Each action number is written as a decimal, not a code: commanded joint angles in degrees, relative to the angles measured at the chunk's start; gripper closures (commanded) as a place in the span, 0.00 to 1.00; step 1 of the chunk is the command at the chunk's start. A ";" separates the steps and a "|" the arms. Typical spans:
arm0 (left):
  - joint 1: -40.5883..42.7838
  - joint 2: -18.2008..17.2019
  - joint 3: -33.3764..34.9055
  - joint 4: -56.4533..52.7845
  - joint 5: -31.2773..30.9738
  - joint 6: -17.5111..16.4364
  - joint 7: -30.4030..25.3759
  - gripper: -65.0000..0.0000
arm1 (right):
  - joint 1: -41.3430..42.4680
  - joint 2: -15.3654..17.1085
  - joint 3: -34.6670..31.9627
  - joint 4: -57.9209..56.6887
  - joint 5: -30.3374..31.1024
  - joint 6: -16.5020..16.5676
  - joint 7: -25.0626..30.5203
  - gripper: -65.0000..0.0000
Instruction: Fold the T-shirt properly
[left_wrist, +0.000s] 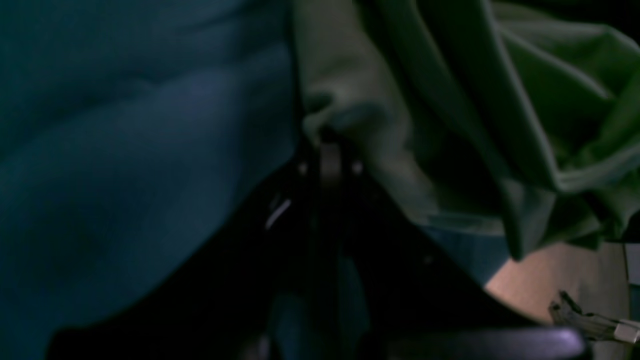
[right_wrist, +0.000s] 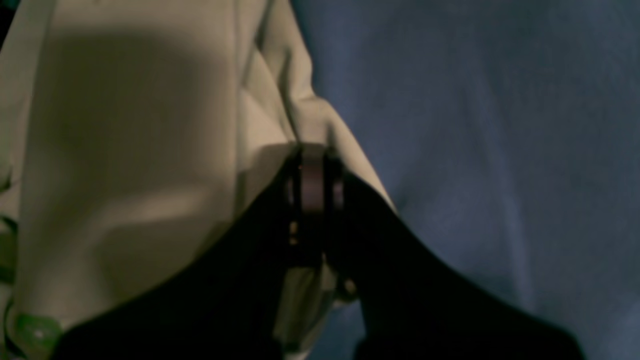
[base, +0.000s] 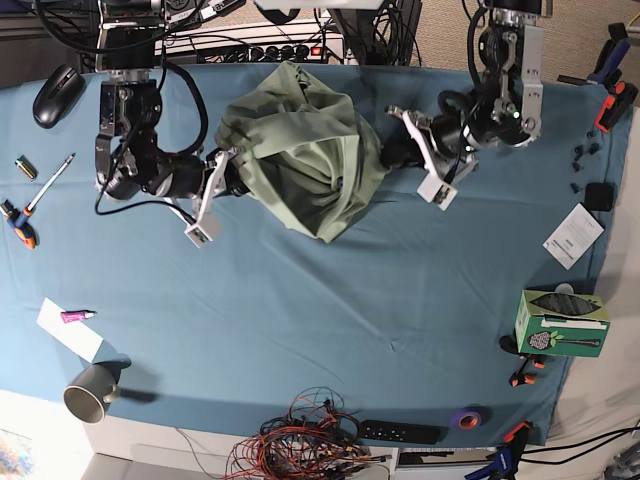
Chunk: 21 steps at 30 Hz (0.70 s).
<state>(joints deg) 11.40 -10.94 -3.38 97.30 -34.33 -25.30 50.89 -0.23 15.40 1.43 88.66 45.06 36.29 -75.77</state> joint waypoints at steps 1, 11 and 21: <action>-0.79 -0.33 -0.11 -0.11 2.19 1.09 0.96 1.00 | -1.18 0.98 0.17 0.63 -3.30 -0.15 -4.23 1.00; -3.19 -0.33 -0.11 -0.83 2.21 1.09 0.57 1.00 | -9.70 0.96 4.85 13.18 -3.32 -0.13 -4.23 1.00; -6.75 -0.17 0.07 -0.83 1.05 1.09 0.48 1.00 | -17.59 0.66 6.93 17.27 -3.34 -0.48 -3.32 1.00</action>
<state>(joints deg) 5.67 -10.94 -3.09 95.61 -32.67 -24.82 52.64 -17.34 15.64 8.25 105.51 42.72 35.77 -76.75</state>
